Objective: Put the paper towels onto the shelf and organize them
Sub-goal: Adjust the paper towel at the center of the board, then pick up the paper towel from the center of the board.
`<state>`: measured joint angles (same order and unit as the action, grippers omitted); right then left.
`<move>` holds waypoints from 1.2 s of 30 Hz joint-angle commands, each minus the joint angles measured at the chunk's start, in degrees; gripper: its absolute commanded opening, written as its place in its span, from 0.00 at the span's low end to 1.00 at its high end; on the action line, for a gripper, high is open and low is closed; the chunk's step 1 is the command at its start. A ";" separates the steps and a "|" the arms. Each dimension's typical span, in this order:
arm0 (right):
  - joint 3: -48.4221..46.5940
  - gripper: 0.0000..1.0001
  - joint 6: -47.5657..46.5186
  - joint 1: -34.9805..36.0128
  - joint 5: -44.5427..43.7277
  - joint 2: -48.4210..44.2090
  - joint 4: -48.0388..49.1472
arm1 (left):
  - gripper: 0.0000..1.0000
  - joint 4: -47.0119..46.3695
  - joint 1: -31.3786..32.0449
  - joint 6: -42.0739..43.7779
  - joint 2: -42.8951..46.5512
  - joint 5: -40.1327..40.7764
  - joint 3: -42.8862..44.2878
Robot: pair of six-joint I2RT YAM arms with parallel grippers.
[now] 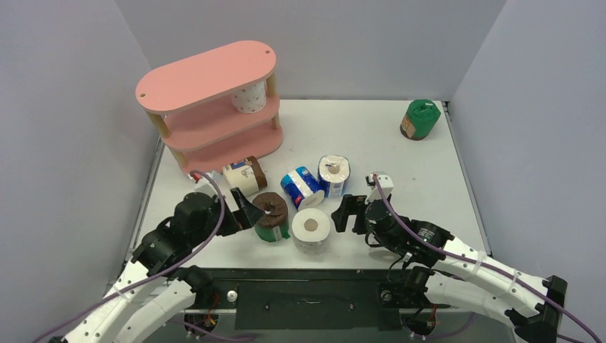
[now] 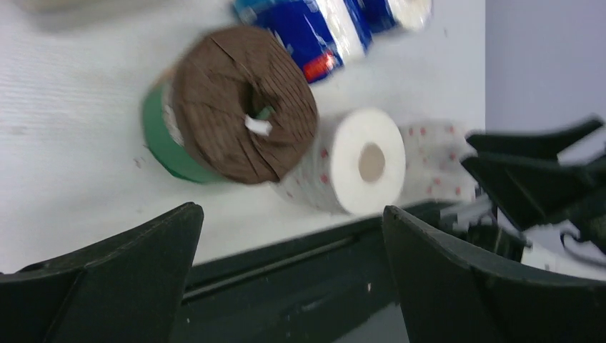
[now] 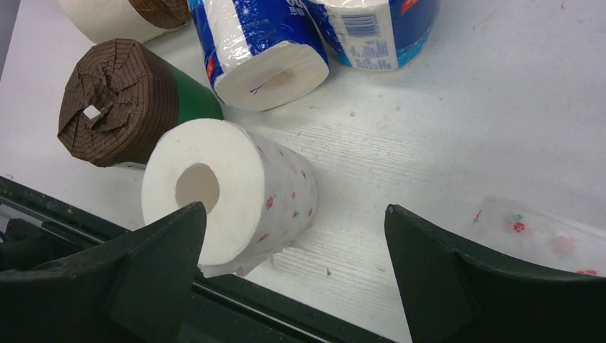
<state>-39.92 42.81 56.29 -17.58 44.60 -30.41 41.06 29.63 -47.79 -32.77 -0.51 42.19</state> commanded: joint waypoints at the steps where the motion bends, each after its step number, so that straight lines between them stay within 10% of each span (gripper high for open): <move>1: 1.33 0.90 3.09 -0.22 0.27 0.16 4.72 | 0.96 2.39 16.99 -8.84 -3.09 13.95 2.91; 6: 1.23 0.90 4.04 -0.18 -2.63 0.65 3.58 | 0.96 5.53 44.59 -22.67 -18.19 35.08 9.08; 9: 1.30 0.90 4.91 -0.20 -5.32 -1.18 2.21 | 0.96 9.27 50.91 -28.84 -25.87 42.39 14.19; 21: 4.02 0.89 7.46 -0.19 -6.50 -7.04 0.73 | 0.93 11.44 48.59 -43.40 -32.72 47.28 16.19; 36: 5.37 0.89 8.08 -0.21 -5.80 -8.33 1.06 | 0.91 5.71 41.47 -40.95 -41.65 36.31 17.98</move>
<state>-35.00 50.22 56.29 -22.48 37.50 -30.26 49.32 72.10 -86.59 -73.10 36.58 57.91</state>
